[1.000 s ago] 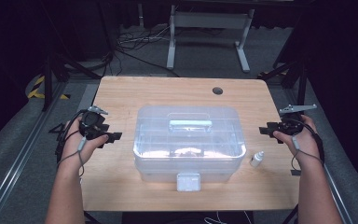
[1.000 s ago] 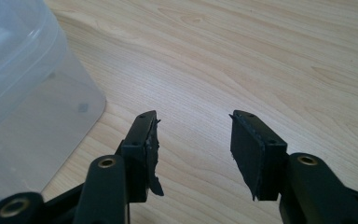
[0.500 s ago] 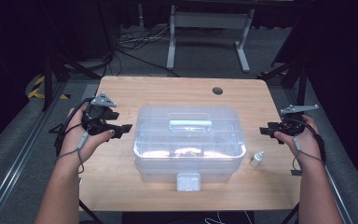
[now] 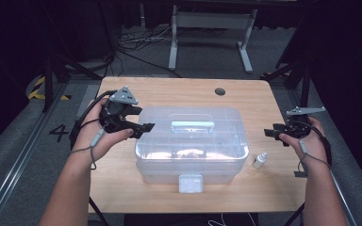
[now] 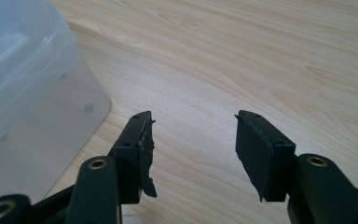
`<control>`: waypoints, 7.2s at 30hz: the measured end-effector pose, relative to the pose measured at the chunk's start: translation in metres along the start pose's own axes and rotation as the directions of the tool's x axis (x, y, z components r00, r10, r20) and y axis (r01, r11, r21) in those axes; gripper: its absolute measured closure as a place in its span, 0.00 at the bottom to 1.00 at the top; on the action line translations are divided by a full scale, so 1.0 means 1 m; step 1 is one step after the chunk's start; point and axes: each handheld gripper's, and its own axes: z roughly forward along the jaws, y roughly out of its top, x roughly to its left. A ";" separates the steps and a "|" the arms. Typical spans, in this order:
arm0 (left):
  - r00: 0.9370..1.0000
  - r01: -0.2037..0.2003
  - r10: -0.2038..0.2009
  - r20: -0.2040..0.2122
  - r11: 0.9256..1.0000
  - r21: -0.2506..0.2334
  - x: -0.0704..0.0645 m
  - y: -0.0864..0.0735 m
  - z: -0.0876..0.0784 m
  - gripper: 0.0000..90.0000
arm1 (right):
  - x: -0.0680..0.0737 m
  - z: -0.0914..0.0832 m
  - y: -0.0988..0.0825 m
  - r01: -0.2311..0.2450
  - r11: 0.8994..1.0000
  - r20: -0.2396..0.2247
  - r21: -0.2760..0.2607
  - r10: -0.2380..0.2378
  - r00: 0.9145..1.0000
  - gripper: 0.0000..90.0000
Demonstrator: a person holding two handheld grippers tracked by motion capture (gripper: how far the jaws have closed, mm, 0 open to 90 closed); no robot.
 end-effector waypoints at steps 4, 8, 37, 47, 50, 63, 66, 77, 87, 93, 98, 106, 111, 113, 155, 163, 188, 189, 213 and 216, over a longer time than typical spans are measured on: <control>0.998 -0.050 0.051 0.048 0.999 -0.016 -0.008 0.011 0.009 0.35 | 0.000 -0.002 -0.001 -0.004 1.000 0.002 -0.005 0.004 1.000 0.52; 0.992 -0.070 0.072 0.102 0.997 -0.021 -0.015 0.017 0.018 0.35 | -0.001 -0.003 -0.002 -0.004 1.000 0.008 -0.008 0.004 1.000 0.51; 0.975 -0.222 0.218 0.046 0.963 0.155 -0.040 0.035 0.070 0.80 | 0.001 -0.003 -0.001 0.018 1.000 0.013 -0.019 -0.018 1.000 0.51; 0.960 -0.280 0.276 0.048 0.940 0.196 -0.040 0.041 0.069 0.81 | 0.002 -0.009 -0.002 0.015 0.999 0.014 -0.040 -0.014 1.000 0.51; 0.965 -0.261 0.253 0.065 0.944 0.201 -0.035 0.046 0.068 0.81 | 0.003 -0.015 -0.003 0.021 0.998 0.020 -0.061 -0.020 1.000 0.51; 0.974 -0.225 0.217 0.062 0.950 0.218 -0.018 0.068 0.067 0.80 | 0.012 -0.042 -0.008 0.055 0.992 0.038 -0.117 -0.051 0.998 0.54; 0.978 -0.206 0.199 0.055 0.955 0.214 -0.013 0.073 0.067 0.79 | 0.015 -0.046 -0.009 0.070 0.991 0.036 -0.117 -0.067 0.997 0.57; 0.984 -0.178 0.172 0.048 0.963 0.203 0.001 0.085 0.070 0.78 | 0.028 -0.060 -0.011 0.084 0.990 -0.012 -0.111 -0.086 0.996 0.80; 0.988 -0.152 0.144 0.050 0.964 0.219 0.011 0.094 0.073 0.77 | 0.048 -0.068 -0.009 0.193 0.970 -0.049 -0.150 -0.203 0.978 1.00; 0.990 -0.135 0.124 0.066 0.966 0.221 0.020 0.099 0.075 0.77 | 0.067 -0.065 -0.008 0.269 0.949 -0.165 -0.164 -0.296 0.941 1.00; 0.992 -0.116 0.102 0.071 0.967 0.228 0.026 0.103 0.078 0.77 | 0.081 -0.061 -0.008 0.298 0.938 -0.250 -0.176 -0.335 0.908 1.00; 0.994 -0.100 0.085 0.069 0.964 0.246 0.031 0.108 0.080 0.76 | 0.098 -0.047 -0.006 0.272 0.925 -0.371 -0.265 -0.358 0.857 1.00; 0.994 -0.103 0.090 0.063 0.963 0.248 0.029 0.107 0.080 0.76 | 0.101 -0.042 -0.004 0.236 0.922 -0.388 -0.309 -0.348 0.853 1.00; 0.994 -0.102 0.088 0.065 0.963 0.248 0.029 0.107 0.080 0.76 | 0.102 -0.040 -0.004 0.227 0.922 -0.398 -0.314 -0.345 0.850 1.00; 0.999 -0.017 0.021 0.038 0.993 -0.119 -0.009 0.054 -0.027 0.71 | 0.102 -0.038 0.024 0.202 0.908 -0.341 -0.368 -0.334 0.879 1.00; 0.995 -0.007 0.022 0.094 0.988 -0.157 -0.022 0.034 -0.040 0.98 | 0.100 -0.037 0.028 0.179 0.899 -0.323 -0.400 -0.321 0.890 1.00; 0.991 0.113 -0.100 0.091 0.983 -0.147 -0.018 -0.041 0.000 1.00 | 0.103 -0.035 0.030 0.144 0.880 -0.267 -0.453 -0.288 0.920 1.00; 0.991 0.121 -0.110 0.081 0.983 -0.139 -0.017 -0.042 0.002 1.00 | 0.103 -0.035 0.030 0.142 0.879 -0.266 -0.455 -0.287 0.920 1.00; 0.985 0.151 -0.165 -0.054 0.967 -0.203 0.009 -0.057 0.022 1.00 | 0.108 -0.030 0.030 0.133 0.876 -0.257 -0.464 -0.276 0.926 1.00; 0.986 0.152 -0.164 -0.045 0.967 -0.204 0.012 -0.056 0.021 1.00 | 0.111 -0.030 0.030 0.133 0.877 -0.250 -0.462 -0.273 0.929 1.00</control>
